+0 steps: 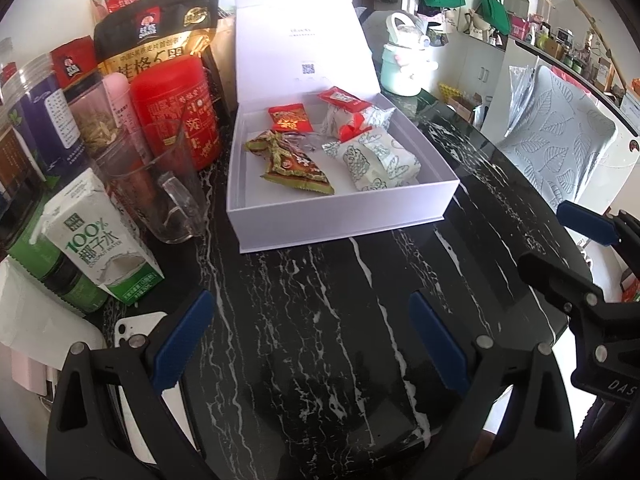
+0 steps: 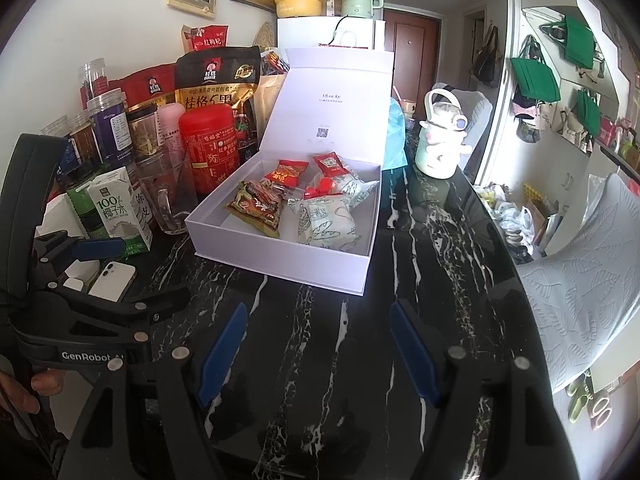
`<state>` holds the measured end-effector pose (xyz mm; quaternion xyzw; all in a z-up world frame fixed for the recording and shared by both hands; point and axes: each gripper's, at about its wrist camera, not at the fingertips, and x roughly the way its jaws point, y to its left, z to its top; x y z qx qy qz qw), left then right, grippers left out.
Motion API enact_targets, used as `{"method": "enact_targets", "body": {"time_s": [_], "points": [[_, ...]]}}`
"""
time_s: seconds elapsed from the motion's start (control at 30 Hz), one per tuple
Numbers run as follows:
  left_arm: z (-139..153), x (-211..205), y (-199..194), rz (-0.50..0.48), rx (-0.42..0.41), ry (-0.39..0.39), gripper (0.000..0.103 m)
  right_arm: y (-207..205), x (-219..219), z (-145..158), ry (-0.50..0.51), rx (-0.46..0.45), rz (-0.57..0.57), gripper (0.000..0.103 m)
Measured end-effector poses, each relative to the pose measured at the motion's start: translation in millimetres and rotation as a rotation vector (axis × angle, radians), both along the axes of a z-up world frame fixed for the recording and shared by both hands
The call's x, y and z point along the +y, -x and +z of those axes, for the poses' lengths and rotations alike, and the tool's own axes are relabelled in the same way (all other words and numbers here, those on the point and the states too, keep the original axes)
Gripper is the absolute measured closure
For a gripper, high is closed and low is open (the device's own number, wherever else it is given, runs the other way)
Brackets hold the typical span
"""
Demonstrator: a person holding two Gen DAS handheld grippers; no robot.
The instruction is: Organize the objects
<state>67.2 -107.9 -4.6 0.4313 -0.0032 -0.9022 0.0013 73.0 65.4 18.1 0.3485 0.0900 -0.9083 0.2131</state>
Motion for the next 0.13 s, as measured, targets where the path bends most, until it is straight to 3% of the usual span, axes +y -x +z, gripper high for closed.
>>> {"method": "enact_targets", "body": {"time_s": [0.13], "points": [[-4.1,7.3,4.4,-0.012,-0.002,0.007,0.005,4.2,4.2,-5.5,0.002,-0.014,-0.010,0.028]]}}
